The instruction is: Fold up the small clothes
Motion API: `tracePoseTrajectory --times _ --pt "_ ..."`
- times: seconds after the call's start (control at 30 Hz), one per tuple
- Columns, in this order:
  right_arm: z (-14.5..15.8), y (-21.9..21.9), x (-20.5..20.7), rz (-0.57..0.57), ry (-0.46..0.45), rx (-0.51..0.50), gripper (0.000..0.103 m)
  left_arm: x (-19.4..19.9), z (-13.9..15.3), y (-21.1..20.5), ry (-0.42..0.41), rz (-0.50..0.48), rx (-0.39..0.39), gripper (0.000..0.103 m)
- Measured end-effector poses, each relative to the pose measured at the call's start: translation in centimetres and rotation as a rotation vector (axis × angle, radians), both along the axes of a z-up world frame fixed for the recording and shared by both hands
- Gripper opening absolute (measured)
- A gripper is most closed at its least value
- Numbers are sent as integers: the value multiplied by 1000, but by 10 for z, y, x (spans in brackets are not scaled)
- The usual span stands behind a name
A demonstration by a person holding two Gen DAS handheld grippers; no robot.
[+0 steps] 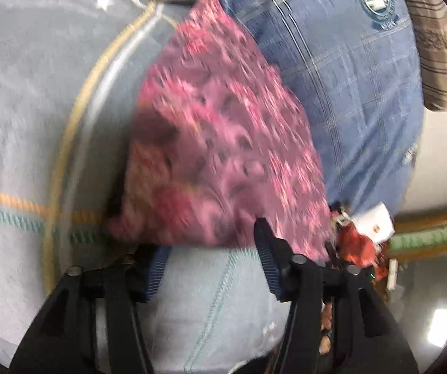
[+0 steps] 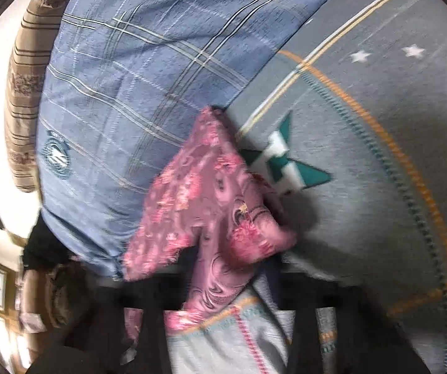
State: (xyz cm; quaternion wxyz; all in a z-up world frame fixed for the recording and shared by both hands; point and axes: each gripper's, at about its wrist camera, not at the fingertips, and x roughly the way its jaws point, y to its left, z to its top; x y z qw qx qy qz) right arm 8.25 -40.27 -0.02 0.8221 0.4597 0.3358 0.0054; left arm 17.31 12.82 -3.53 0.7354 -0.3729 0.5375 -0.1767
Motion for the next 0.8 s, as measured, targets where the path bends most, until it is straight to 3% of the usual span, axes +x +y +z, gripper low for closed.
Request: tracePoseTrajectory --times 0.03,0.17,0.27,0.37,0.5,0.53,0.63,0.67,0.73,0.8 --pt "10 -1 -1 3 -33 -12 4 4 4 1 -4 5 15 4" --pt "51 -9 -11 5 -152 -100 4 4 30 8 -55 22 124 3" --pt "43 -15 -8 -4 -102 -115 4 0 30 10 -64 4 183 3" --pt "14 -20 -10 -35 -25 -105 4 -1 11 8 -33 -24 236 3" --pt "-13 -22 -16 -21 57 -75 6 -9 -5 21 24 -55 167 3" --pt "-12 -23 -20 -24 61 -74 13 -13 -2 25 13 -61 163 4" --pt "10 -30 -36 -96 32 -130 20 -26 24 33 -73 -63 166 4" --pt "20 -31 -40 -127 -5 -161 21 -27 35 33 -106 -66 168 6" --pt "38 -27 -39 -130 -69 -201 23 -21 59 25 -176 -72 194 20" --pt "54 -14 -25 -81 -111 -245 28 -8 79 8 -246 -72 270 45"
